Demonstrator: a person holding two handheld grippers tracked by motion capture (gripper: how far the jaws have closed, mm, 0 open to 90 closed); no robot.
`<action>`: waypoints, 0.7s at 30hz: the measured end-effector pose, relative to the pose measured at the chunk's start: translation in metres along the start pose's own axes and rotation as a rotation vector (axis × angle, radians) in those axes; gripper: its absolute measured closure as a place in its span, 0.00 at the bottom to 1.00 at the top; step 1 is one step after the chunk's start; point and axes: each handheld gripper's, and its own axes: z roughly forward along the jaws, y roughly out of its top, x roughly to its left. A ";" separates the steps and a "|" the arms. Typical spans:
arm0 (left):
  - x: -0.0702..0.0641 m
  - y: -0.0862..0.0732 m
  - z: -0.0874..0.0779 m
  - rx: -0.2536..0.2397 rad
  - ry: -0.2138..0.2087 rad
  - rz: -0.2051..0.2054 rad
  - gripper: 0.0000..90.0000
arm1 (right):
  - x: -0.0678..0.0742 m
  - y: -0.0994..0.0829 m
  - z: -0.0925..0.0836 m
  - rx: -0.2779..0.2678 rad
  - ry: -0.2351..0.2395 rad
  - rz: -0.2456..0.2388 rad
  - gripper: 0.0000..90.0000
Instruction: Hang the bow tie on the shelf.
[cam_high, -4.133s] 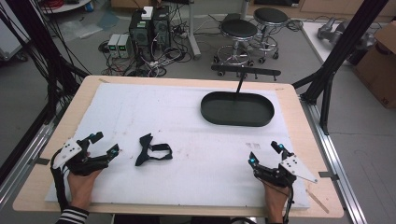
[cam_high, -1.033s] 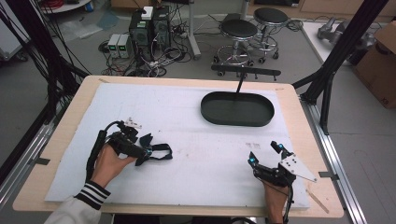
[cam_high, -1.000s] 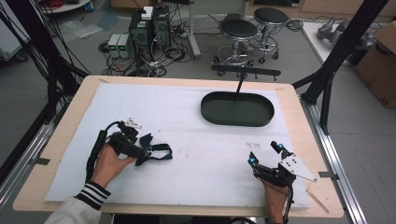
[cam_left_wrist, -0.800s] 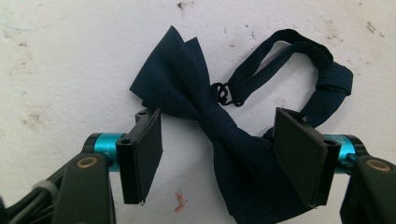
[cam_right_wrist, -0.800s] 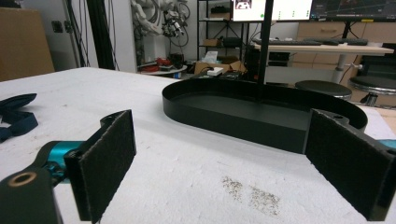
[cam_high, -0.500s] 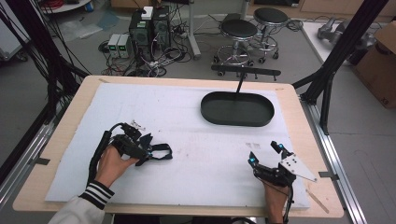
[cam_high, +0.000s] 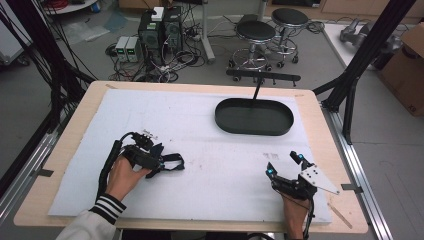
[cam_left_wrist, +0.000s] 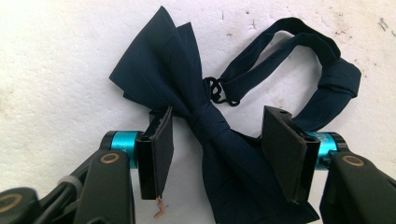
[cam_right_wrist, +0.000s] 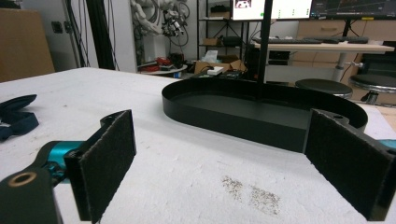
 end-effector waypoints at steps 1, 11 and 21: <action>0.000 0.000 0.000 -0.002 -0.001 -0.002 0.49 | 0.000 0.000 0.000 -0.001 -0.001 -0.003 0.09; 0.000 0.004 -0.001 -0.036 -0.009 -0.020 0.44 | 0.000 0.000 0.000 -0.001 0.000 -0.002 0.09; -0.006 0.003 0.005 0.003 0.061 0.018 0.45 | 0.000 0.000 0.000 -0.001 0.000 -0.002 0.09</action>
